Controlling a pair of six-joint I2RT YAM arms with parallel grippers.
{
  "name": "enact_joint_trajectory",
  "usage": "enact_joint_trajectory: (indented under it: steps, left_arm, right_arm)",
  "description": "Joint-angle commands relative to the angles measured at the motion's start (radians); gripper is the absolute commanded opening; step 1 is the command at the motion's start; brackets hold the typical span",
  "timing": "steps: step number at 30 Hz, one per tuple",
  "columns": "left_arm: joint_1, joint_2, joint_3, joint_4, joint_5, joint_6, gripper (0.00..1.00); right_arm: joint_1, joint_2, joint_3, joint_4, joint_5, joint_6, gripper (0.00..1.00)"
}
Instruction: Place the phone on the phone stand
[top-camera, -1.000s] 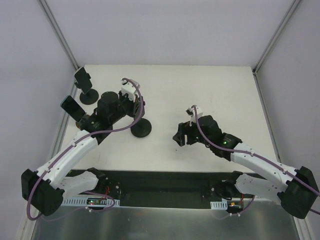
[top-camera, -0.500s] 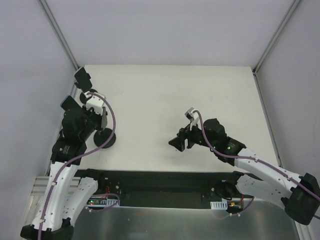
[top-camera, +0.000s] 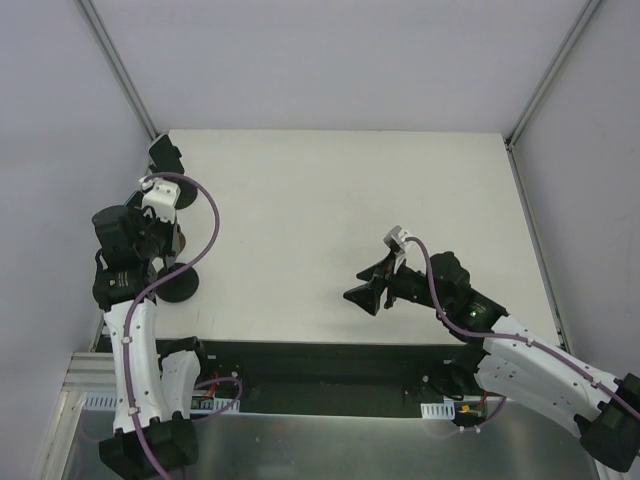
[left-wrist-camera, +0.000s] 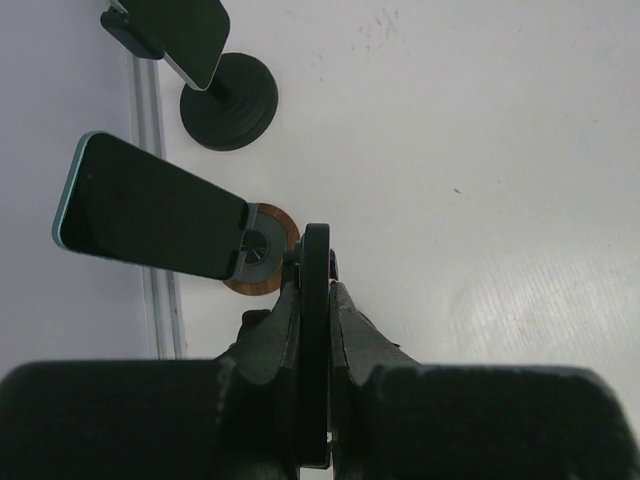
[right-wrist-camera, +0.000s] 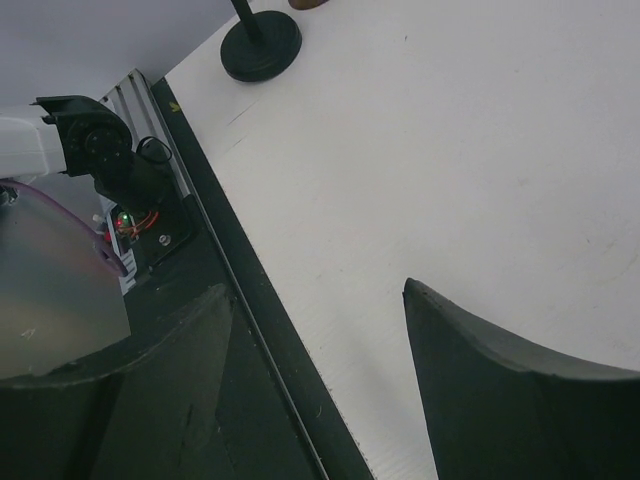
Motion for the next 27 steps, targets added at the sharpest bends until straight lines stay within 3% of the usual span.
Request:
enact_joint_trajectory:
  steps: [1, 10, 21, 27]
  left_arm:
    - [0.047, 0.061, 0.099, 0.124, 0.139, 0.079, 0.0]
    - [0.188, 0.114, 0.059, 0.118, 0.213, 0.117, 0.0]
    - [0.204, 0.157, 0.139, 0.037, 0.161, 0.219, 0.0]
    - [0.247, 0.134, 0.081, 0.023, 0.147, 0.226, 0.0]
  right_arm:
    - [-0.001, -0.047, -0.011, 0.065, -0.024, 0.001, 0.71]
    - [-0.001, -0.09, -0.025, 0.07, -0.024, -0.004, 0.71]
    - [-0.001, -0.087, -0.03, 0.09, -0.045, 0.01, 0.71]
    - [-0.001, -0.09, -0.033, 0.095, -0.052, 0.012, 0.71]
